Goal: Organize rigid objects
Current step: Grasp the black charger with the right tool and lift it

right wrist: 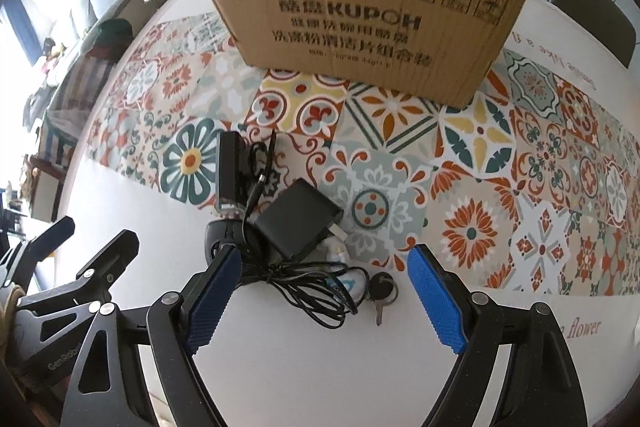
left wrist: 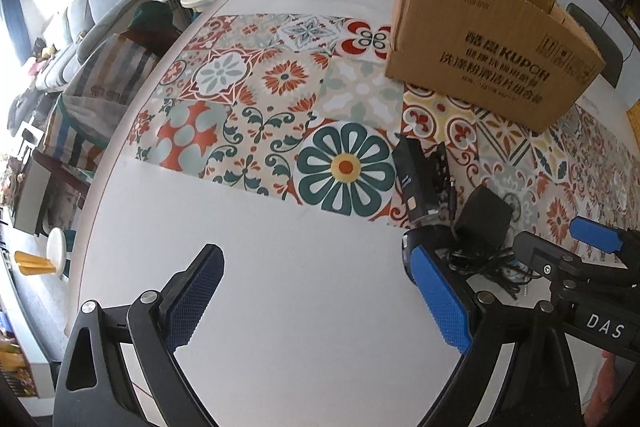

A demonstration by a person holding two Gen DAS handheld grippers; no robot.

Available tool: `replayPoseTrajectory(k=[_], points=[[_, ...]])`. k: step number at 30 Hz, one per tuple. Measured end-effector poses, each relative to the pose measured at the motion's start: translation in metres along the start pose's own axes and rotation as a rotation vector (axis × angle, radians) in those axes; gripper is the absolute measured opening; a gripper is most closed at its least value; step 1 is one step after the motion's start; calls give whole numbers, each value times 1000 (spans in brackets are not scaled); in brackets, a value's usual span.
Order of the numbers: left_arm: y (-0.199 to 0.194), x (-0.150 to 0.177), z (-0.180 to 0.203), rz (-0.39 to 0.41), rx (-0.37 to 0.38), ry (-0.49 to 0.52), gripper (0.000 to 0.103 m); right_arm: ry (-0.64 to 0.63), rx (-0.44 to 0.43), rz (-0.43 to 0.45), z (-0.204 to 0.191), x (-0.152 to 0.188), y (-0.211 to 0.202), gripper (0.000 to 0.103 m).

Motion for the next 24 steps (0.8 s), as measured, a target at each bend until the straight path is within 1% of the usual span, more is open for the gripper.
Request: replayPoseTrajectory(k=[3, 6, 8, 14, 24], points=[[4, 4, -1, -7, -14, 5, 96, -20, 4, -16, -2, 3, 7, 85], [13, 9, 0, -34, -9, 0, 96, -57, 17, -34, -6, 2, 15, 84], [17, 11, 1, -43, -5, -3, 96, -86, 27, -55, -9, 2, 22, 82], [28, 13, 3, -68, -5, -8, 96, -170, 50, -86, -19, 1, 36, 80], [40, 13, 14, -91, -4, 21, 96, -232, 47, -142, -24, -5, 58, 78]])
Point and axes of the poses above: each gripper's, at about its wrist camera, not at the fingertips, and y roughly the way its jaws point, z to its right, x to its underside, the point moved 7 cm from there along y, roughly the way its jaws point, and after that the axes turned 13 degrees about y, right-handed, at the moved point
